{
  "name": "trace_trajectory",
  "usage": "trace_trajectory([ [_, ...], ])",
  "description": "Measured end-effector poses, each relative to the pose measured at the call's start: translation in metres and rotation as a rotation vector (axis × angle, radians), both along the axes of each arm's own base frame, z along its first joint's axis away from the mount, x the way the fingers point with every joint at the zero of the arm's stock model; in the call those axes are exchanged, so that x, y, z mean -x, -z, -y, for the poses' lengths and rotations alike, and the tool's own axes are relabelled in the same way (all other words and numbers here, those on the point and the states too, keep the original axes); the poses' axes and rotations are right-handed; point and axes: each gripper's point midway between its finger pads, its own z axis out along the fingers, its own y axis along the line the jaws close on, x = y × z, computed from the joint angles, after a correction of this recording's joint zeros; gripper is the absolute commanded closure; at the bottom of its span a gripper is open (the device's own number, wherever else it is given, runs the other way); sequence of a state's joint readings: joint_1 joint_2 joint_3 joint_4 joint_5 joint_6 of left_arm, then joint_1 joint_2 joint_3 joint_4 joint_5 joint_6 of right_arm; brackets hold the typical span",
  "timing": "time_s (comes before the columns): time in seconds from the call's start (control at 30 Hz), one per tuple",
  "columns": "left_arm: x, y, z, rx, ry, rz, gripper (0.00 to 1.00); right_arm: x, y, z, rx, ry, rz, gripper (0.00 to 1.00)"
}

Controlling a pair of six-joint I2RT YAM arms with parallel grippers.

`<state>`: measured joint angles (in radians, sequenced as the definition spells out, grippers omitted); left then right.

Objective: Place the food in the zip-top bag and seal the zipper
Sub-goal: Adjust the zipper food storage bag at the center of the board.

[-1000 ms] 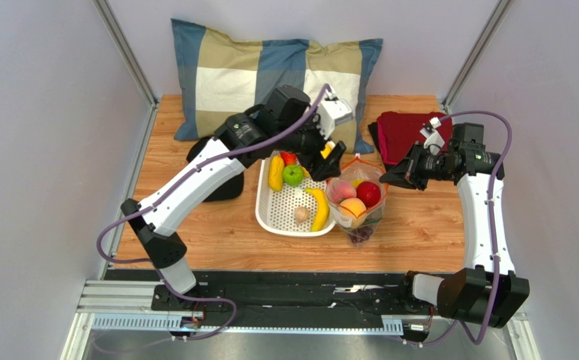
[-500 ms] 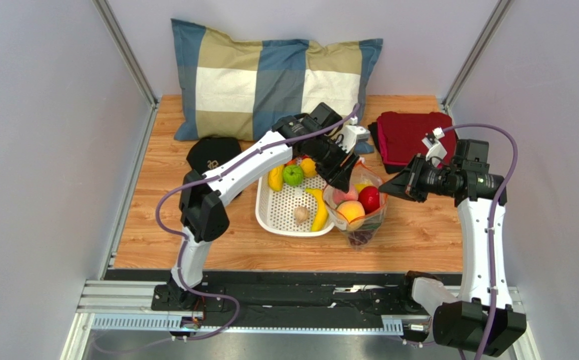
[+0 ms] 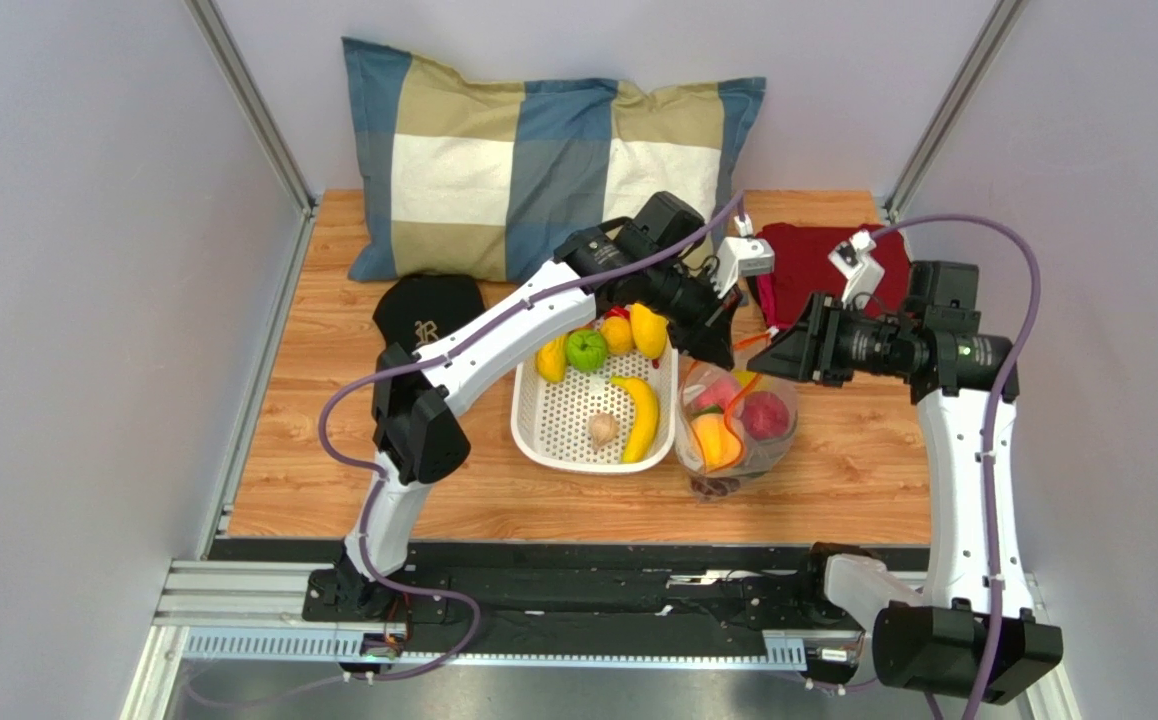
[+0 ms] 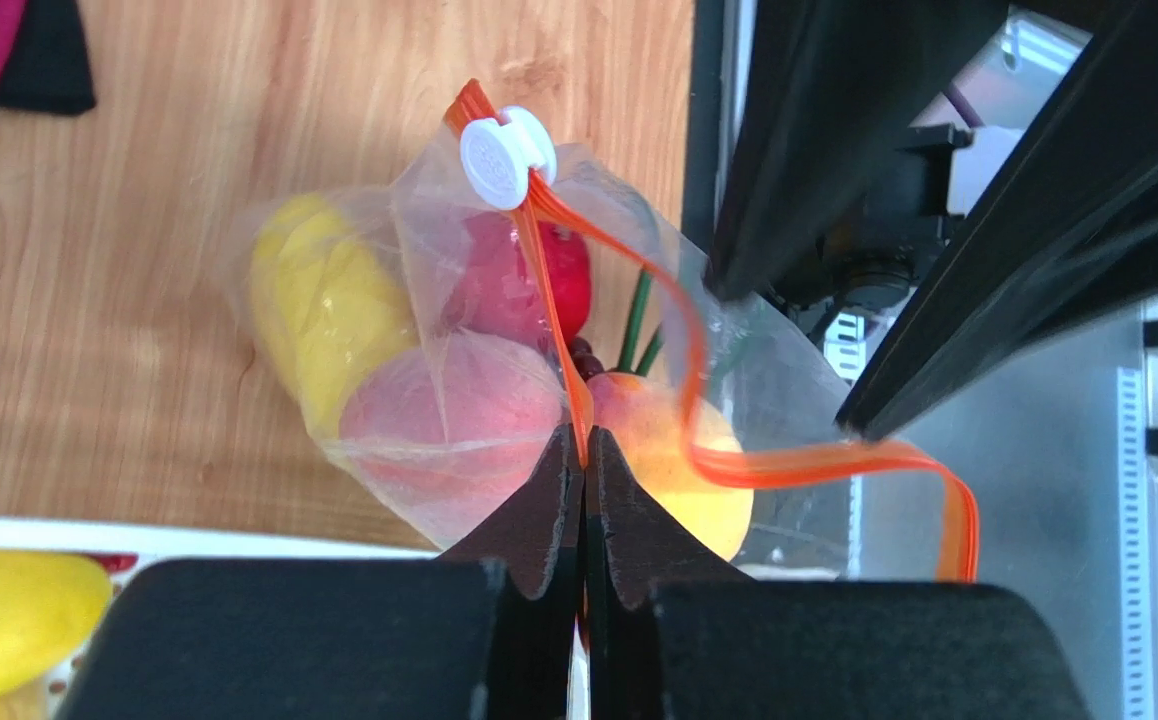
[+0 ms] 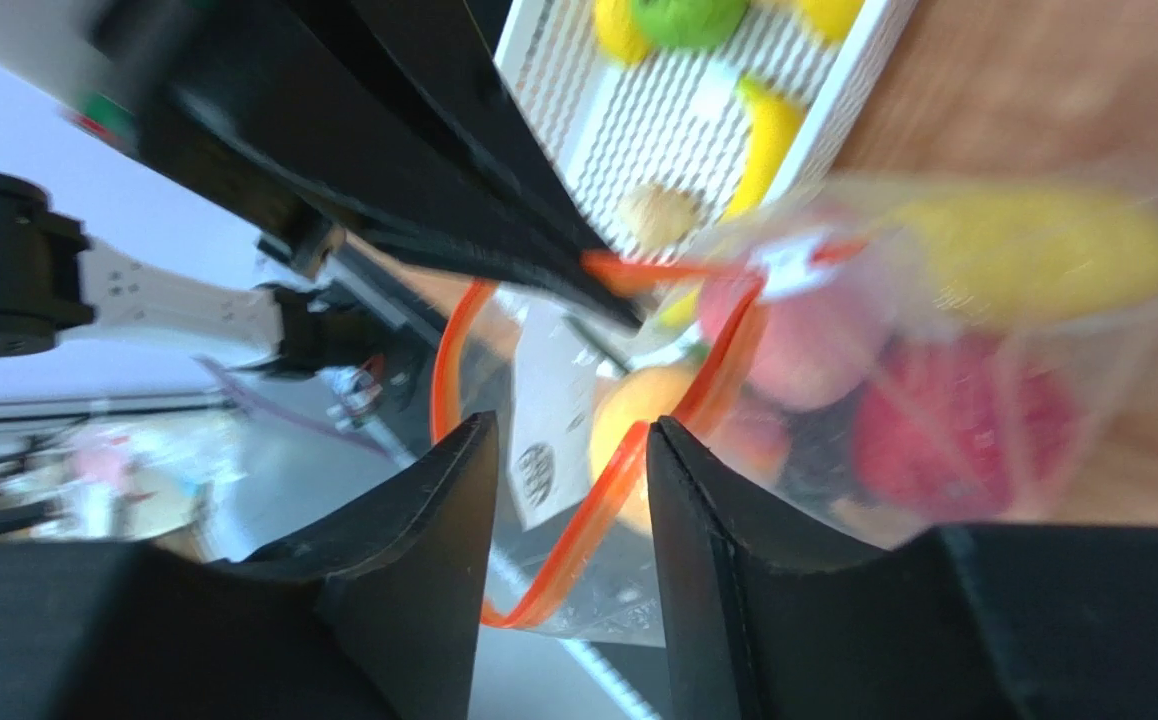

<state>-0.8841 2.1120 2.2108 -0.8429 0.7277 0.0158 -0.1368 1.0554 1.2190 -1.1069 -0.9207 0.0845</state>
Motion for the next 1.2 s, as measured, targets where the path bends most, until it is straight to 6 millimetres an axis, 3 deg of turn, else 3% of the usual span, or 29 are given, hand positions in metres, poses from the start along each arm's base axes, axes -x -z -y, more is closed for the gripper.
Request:
trace_trajectory([
  [0.1, 0.004, 0.003, 0.001, 0.016, 0.044, 0.008, 1.00, -0.013, -0.019, 0.019, 0.084, -0.022, 0.151, 0.44],
  [0.23, 0.002, 0.008, -0.003, 0.030, 0.080, 0.017, 1.00, -0.033, -0.036, 0.061, 0.203, -0.003, 0.347, 0.47],
  [0.4, -0.002, 0.006, -0.006, 0.061, 0.121, 0.050, 1.00, -0.042, -0.018, 0.080, 0.282, -0.133, 0.490, 0.44],
  [0.53, -0.003, 0.007, -0.006, 0.082, 0.158, 0.072, 1.00, -0.052, 0.003, 0.082, 0.302, -0.278, 0.605, 0.38],
  [0.77, 0.000, 0.018, 0.000, 0.106, 0.222, 0.062, 1.00, -0.083, 0.021, 0.077, 0.351, -0.493, 0.879, 0.36],
  [1.0, -0.001, 0.024, 0.008, 0.128, 0.251, 0.051, 1.00, -0.081, 0.028, 0.045, 0.373, -0.674, 1.051, 0.34],
  [1.2, -0.002, 0.020, 0.011, 0.145, 0.262, 0.055, 1.00, -0.075, 0.044, 0.033, 0.376, -0.752, 1.080, 0.34],
])
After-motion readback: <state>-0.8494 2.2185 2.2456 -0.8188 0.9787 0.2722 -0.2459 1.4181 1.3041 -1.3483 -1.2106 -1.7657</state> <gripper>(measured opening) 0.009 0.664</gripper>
